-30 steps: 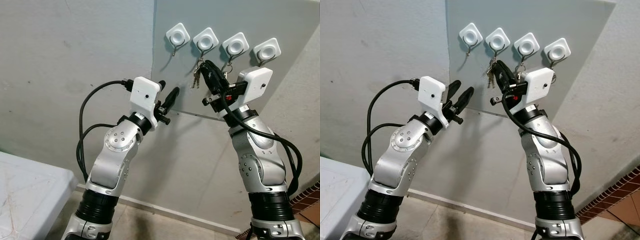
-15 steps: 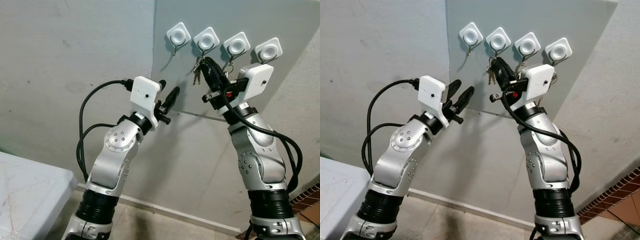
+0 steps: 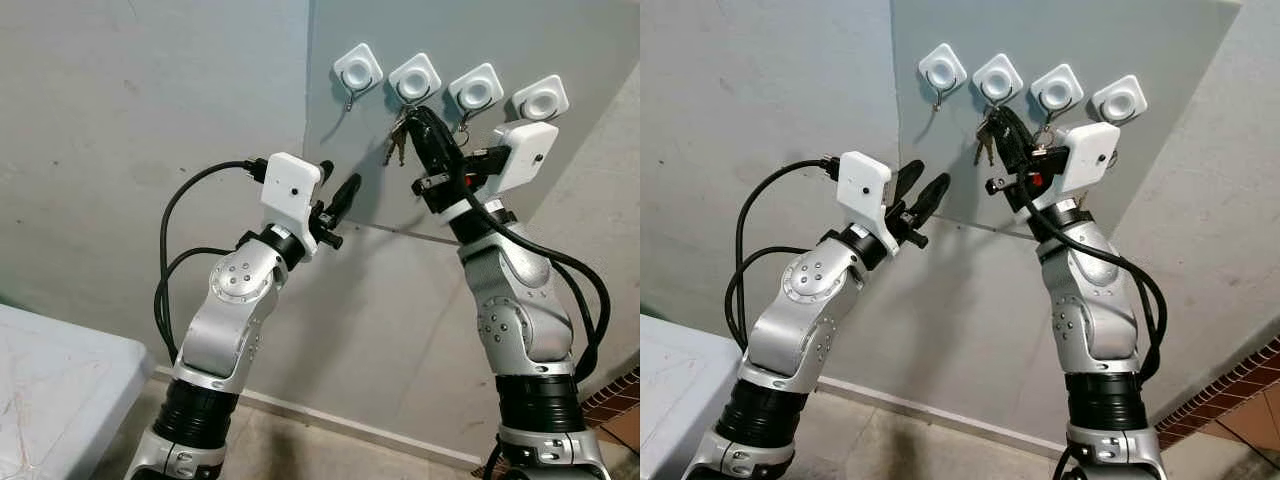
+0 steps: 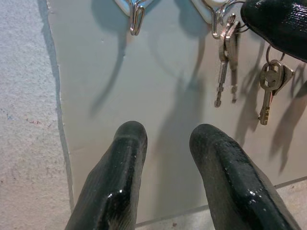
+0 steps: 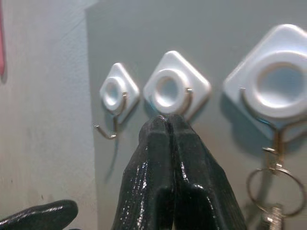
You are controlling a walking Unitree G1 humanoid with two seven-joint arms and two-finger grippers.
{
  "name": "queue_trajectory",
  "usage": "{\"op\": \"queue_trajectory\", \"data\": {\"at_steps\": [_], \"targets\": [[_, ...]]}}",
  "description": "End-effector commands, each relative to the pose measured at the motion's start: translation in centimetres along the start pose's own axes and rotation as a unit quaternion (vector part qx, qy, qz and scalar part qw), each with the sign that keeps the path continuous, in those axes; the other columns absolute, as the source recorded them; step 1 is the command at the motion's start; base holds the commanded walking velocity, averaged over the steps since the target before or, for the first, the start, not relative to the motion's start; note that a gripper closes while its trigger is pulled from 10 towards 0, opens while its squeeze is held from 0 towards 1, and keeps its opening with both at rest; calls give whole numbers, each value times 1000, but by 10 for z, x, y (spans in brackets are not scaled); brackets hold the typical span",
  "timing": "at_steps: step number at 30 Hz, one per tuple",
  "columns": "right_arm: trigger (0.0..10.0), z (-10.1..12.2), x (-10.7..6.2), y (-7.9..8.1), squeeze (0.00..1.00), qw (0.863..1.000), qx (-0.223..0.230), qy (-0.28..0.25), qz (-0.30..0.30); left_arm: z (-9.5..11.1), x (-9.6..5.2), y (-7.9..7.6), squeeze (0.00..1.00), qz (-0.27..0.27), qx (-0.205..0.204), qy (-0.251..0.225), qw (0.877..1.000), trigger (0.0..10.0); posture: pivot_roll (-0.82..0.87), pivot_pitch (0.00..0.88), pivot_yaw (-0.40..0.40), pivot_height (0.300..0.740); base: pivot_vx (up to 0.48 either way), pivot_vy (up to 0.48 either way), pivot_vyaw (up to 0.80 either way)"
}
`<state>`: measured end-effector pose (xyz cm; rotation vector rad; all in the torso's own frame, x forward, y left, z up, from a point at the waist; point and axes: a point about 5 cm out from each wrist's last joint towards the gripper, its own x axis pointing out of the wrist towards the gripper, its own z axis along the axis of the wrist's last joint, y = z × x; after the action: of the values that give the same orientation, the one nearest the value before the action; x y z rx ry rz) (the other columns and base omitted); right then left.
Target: Hang keys on a hook
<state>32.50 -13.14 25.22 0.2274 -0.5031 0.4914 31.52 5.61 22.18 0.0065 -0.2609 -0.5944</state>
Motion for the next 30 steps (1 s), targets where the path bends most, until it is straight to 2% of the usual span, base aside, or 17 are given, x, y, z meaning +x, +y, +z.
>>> {"op": "queue_trajectory", "data": {"at_steps": [1, 5, 11, 22, 23, 24, 30], "targets": [[10000, 4, 2, -3, 0, 1000, 12, -8, -11, 8, 2, -2, 0, -3, 0, -13, 1000, 10000, 81, 0, -44, 740, 0, 0, 0], [10000, 3, 1, -6, 0, 999, 41, -7, -22, 9, 2, -2, 0, -3, 0, -14, 1000, 10000, 81, 0, -44, 740, 0, 0, 0], [10000, -8, -5, -9, 0, 992, 117, 10, -41, 10, 2, -1, 0, -1, -1, -16, 1000, 10000, 82, 0, -43, 740, 0, 0, 0], [10000, -21, -12, -9, 0, 985, 159, 34, -56, 12, 1, 0, 0, 3, -3, -16, 1000, 10000, 87, 0, -41, 740, 0, 0, 0], [10000, -21, -12, -9, 98, 985, 163, 34, -56, 12, 1, 0, 0, 4, -4, -16, 1000, 10000, 86, 0, -41, 740, 0, 0, 0], [10000, -22, -14, -9, 1000, 984, 164, 35, -57, 12, 1, 1, 0, 5, -5, -15, 1000, 10000, 86, 0, -41, 740, 0, 0, 0], [10000, -27, -20, -12, 1000, 981, 172, 37, -79, 10, 1, 2, 0, 11, -10, -12, 1000, 10000, 87, 0, -43, 740, 0, 0, 0]]}}
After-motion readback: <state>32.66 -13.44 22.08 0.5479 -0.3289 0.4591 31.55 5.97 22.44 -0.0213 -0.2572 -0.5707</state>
